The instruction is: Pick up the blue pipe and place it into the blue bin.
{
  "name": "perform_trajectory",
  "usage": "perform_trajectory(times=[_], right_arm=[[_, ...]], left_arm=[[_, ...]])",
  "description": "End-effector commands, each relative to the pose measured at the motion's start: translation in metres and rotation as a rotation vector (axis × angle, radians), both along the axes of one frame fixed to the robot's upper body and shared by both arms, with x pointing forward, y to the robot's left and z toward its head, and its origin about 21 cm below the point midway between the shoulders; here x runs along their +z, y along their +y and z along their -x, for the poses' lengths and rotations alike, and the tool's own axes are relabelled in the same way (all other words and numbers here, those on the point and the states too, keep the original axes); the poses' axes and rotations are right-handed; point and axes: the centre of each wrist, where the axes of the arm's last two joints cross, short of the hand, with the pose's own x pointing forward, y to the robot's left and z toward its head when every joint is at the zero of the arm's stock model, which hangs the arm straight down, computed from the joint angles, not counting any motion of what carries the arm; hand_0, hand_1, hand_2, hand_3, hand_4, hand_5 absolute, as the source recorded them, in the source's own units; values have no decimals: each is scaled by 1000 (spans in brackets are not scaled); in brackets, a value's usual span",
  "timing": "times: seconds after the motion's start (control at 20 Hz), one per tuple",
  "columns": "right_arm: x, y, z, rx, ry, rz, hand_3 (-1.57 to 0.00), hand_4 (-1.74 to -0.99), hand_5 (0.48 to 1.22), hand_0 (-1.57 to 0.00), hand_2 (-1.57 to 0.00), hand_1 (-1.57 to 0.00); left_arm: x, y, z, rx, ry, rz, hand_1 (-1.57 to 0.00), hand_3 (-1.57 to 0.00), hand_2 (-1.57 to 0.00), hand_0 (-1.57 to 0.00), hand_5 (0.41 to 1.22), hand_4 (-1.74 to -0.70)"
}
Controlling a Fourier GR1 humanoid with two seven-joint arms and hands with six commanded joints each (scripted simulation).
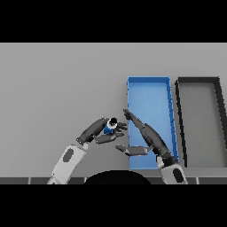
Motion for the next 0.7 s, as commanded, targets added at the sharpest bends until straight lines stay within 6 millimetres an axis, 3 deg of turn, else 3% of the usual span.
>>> perform_trajectory(times=[0.0, 0.35, 0.5, 0.65], right_arm=[[3, 5, -4, 28, 11, -19, 1, -1232, 525, 1, 0, 1], [22, 34, -31, 194, -25, 4, 1, -1192, 514, 1, 1, 1], [30, 42, -45, 231, -13, 15, 1, -1208, 512, 1, -1, 1], [32, 54, -55, 269, 6, 26, -49, -1222, 517, -24, -130, -108]], left_arm=[[0, 2, 0, 5, -3, 3, -1571, -1571, -1571, -1571, 1221, -1475], [0, 2, -3, -31, 18, 20, -1571, -1571, -1571, -1571, 1221, -1476], [0, 5, -2, -54, 36, 34, -1571, -1571, -1571, -1571, 1221, -1459], [-3, 3, -4, -61, 32, 40, -1571, -1571, -1571, -1571, 1221, -1460]])
